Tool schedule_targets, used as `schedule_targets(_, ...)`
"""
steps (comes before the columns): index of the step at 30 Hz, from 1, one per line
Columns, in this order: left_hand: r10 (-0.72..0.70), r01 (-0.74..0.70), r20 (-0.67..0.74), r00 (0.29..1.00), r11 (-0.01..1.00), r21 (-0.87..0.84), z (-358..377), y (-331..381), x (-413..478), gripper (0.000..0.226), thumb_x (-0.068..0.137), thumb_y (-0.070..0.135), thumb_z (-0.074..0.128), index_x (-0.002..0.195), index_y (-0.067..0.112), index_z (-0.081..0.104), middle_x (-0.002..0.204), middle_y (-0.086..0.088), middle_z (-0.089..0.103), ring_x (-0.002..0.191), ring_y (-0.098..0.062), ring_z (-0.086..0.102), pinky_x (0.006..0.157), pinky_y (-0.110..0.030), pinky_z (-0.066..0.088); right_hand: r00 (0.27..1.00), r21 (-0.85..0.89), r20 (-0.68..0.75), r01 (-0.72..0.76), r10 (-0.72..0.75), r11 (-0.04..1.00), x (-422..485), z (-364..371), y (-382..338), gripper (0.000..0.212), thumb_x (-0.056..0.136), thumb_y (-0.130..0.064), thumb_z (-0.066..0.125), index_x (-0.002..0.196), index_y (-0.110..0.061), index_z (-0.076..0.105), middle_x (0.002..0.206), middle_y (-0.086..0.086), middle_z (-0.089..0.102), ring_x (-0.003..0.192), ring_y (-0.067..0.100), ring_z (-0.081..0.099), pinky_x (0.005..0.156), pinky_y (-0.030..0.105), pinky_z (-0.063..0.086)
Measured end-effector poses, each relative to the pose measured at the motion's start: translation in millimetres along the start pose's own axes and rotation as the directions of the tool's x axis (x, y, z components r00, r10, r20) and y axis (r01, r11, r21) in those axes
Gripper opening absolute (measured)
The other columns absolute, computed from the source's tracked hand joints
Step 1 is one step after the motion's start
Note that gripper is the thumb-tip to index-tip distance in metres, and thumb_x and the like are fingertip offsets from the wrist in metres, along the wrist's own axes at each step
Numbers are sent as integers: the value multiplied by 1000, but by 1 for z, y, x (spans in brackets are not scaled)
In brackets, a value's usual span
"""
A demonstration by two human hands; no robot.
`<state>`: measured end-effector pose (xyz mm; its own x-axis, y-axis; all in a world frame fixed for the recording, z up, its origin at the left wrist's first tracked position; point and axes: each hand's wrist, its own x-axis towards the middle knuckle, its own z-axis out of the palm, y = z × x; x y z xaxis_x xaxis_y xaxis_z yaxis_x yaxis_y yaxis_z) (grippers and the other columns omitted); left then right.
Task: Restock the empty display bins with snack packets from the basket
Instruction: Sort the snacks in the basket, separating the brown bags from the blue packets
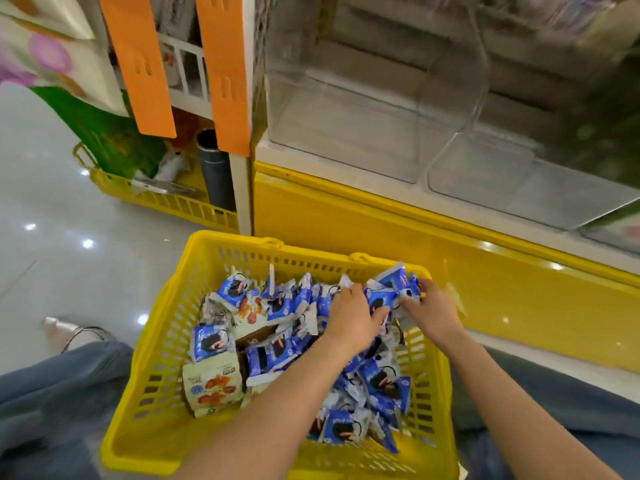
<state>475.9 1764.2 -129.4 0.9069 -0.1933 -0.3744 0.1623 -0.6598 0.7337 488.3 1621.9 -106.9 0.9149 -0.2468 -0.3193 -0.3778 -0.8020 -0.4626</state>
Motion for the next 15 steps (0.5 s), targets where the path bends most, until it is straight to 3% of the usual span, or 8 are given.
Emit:
schedule_targets(3, 34, -19, -41, 999, 948, 318, 15, 0, 4, 70, 95, 49, 38, 144, 4, 17, 143, -16, 28, 131, -29, 28, 107, -38, 32, 1000, -19, -5, 29, -29, 999, 0, 1, 10, 61, 91, -27, 60, 142, -6, 34, 139, 16, 47, 124, 31, 48, 96, 35, 42)
schedule_targets(6, 65, -53, -14, 998, 907, 418, 19, 0, 4, 76, 95, 50, 38, 146, 2, 9, 146, -15, 24, 134, -29, 23, 110, -37, 27, 995, -41, 29, 92, -91, 995, -7, 4, 12, 56, 97, -26, 48, 144, -5, 27, 147, 14, 35, 134, 29, 36, 105, 35, 34)
schedule_targets(9, 86, -83, 2, 996, 952, 294, 1, 2, -6, 78, 92, 48, 48, 148, 9, 10, 143, -10, 25, 133, -27, 25, 110, -38, 27, 962, -121, -45, 262, -269, 958, -16, 4, 0, 47, 100, -20, 40, 143, -4, 29, 149, 11, 30, 138, 24, 26, 112, 30, 22)
schedule_targets(12, 167, -151, -184, 969, 984, 100, -38, -17, -36, 60, 92, 42, 49, 143, 23, 25, 132, 3, 33, 126, -16, 32, 105, -34, 33, 879, -70, -120, 455, -461, 888, -34, 9, -29, 36, 99, -16, 43, 134, -9, 40, 134, 7, 43, 122, 16, 38, 95, 10, 25)
schedule_targets(15, 156, -153, -415, 896, 987, 42, -87, -66, -75, 39, 92, 34, 49, 130, 27, 40, 119, 12, 37, 118, -10, 39, 97, -30, 39, 813, -65, -10, 580, -582, 812, -50, 36, -61, 33, 99, -18, 42, 132, -14, 42, 129, 1, 44, 106, 18, 50, 80, 9, 27)
